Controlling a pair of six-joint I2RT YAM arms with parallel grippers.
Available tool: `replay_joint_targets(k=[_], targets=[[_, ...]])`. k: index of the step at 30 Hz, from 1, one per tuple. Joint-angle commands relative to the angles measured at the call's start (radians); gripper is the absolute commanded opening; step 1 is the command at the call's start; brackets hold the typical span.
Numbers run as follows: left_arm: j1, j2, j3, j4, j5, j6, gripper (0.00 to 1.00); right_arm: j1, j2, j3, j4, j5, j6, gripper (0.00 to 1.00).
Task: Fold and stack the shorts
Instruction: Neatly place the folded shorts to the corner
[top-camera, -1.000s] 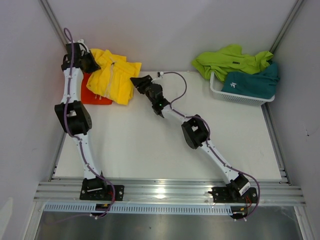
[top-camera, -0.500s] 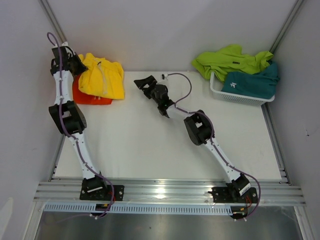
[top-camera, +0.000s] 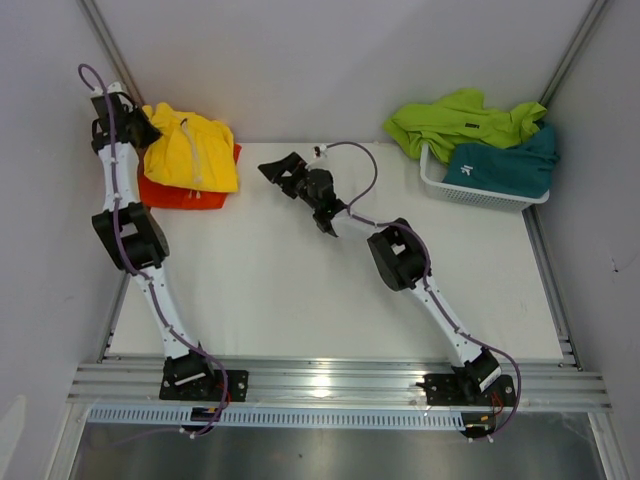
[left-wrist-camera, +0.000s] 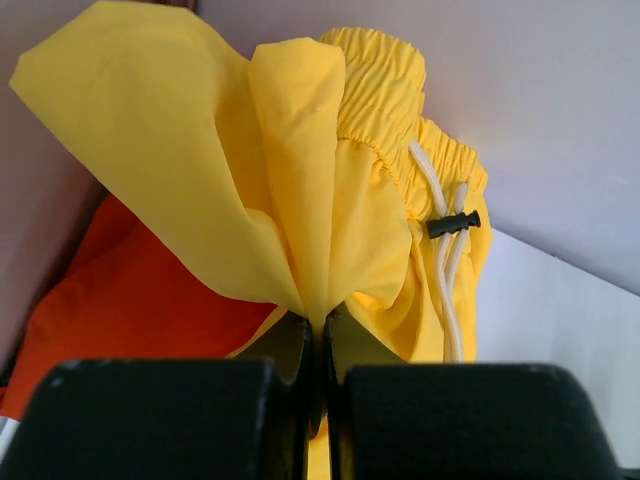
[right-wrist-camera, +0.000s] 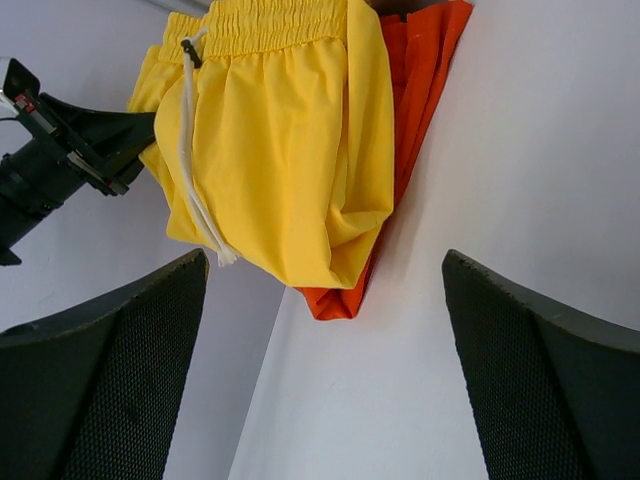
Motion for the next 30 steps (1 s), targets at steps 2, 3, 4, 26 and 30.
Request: replay_joint_targets(k=[2, 3, 4, 26, 30], targets=[[0.022, -0.013, -0.011, 0.12, -0.077, -0.02, 0.0, 0.0, -0.102, -0.052, 0.087, -0.024, -0.041, 0.99], [0.025, -0.011, -0.02, 0.137, -0.084, -0.026, 0.0, 0.0, -0.11, -0.065, 0.093, -0.028, -0.047, 0.99], [0.03, -0.008, -0.031, 0.148, -0.103, -0.032, 0.01, 0.0, -0.128, -0.096, 0.107, -0.032, -0.053, 1.0], [-0.027, -0.166, -0.198, 0.157, -0.222, 0.002, 0.99, -0.057, -0.336, -0.415, 0.131, -0.186, -0.152, 0.99], [-0.07, -0.261, -0.286, 0.121, -0.291, -0.029, 0.99, -0.076, -0.428, -0.5, 0.07, -0.205, -0.217, 0.99]])
